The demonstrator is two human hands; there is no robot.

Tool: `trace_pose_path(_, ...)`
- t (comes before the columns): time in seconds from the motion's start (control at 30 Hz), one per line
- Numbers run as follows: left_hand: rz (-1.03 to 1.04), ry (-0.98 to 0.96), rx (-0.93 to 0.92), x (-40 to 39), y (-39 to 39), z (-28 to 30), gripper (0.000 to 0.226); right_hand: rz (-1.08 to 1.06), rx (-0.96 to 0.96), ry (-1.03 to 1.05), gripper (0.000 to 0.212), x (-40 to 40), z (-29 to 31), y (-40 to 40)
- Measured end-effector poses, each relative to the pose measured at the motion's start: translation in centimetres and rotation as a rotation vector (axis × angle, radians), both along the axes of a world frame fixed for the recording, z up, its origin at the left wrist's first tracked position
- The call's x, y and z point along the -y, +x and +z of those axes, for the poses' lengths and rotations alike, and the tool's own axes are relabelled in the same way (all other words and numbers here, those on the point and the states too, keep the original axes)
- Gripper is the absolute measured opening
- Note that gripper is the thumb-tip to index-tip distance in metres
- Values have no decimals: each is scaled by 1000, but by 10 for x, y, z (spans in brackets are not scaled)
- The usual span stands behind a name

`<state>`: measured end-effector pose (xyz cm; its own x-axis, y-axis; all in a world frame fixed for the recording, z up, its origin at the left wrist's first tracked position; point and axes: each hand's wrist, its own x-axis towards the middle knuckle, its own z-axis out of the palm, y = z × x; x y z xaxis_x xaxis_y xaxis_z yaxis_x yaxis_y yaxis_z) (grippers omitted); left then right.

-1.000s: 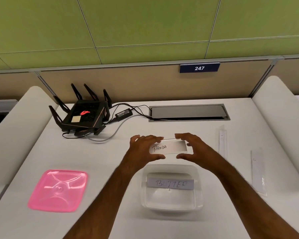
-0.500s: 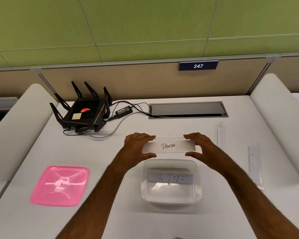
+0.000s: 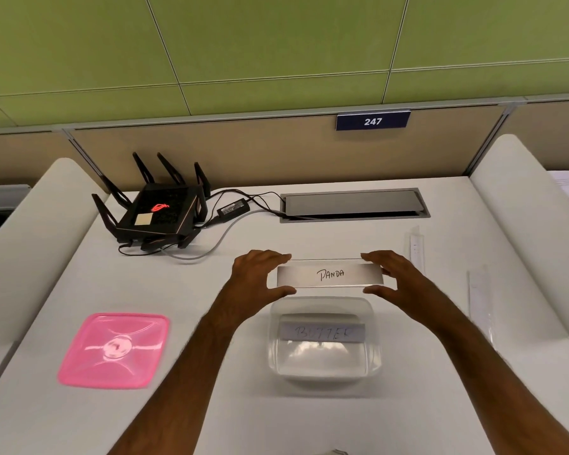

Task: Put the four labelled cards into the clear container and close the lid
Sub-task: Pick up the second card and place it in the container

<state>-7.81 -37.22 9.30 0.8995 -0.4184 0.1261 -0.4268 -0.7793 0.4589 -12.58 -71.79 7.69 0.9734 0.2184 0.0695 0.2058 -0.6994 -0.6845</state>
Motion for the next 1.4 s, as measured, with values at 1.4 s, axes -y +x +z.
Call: trace_pose_path(1.4, -89, 348, -233, 7, -53, -57, 47, 209, -56, -481, 44, -35, -51, -42)
